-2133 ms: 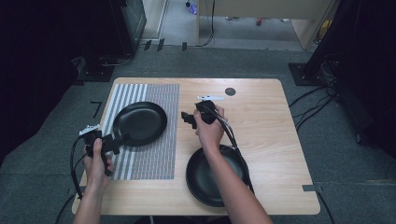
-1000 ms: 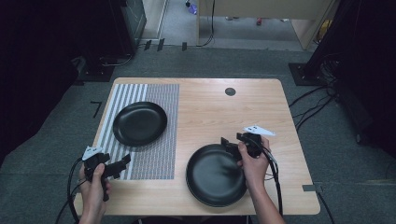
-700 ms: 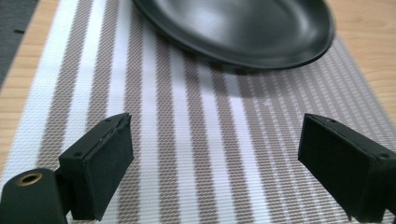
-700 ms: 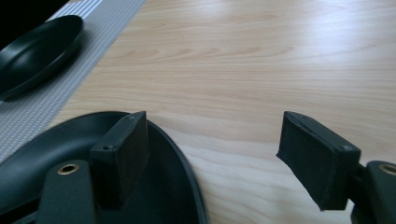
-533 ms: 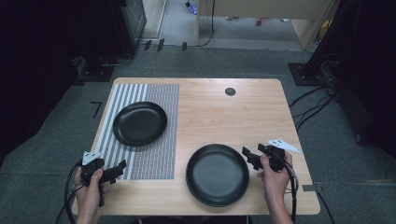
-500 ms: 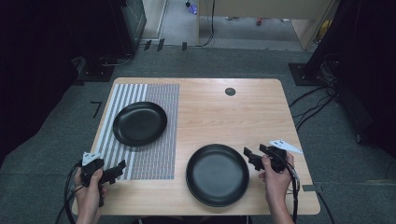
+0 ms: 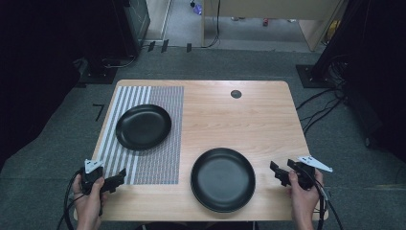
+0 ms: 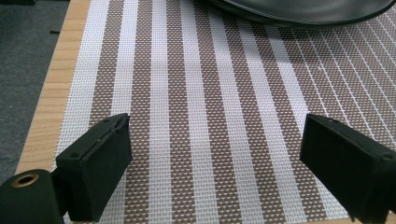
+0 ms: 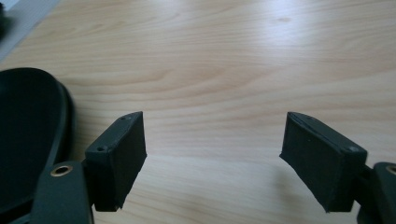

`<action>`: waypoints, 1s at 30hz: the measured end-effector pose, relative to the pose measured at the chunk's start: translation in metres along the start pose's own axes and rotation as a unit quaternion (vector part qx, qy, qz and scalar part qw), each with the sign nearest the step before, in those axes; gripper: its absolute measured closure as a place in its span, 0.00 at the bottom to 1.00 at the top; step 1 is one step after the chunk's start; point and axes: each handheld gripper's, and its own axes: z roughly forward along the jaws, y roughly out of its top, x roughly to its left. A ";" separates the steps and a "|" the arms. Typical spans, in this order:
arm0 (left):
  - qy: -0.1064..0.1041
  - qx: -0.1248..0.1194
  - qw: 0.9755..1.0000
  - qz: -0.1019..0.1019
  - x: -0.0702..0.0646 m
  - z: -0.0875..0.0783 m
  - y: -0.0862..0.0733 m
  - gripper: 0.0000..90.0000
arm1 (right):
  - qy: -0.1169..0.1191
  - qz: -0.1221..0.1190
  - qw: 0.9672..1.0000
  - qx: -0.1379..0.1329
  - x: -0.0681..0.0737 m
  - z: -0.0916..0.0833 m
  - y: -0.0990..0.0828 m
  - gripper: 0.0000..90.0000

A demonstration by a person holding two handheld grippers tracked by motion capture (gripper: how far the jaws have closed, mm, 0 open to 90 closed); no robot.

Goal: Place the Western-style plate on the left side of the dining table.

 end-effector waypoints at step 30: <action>0.017 -0.004 0.999 0.046 0.002 0.004 -0.019 0.02 | -0.095 -0.039 0.994 0.024 -0.045 -0.021 -0.029 0.19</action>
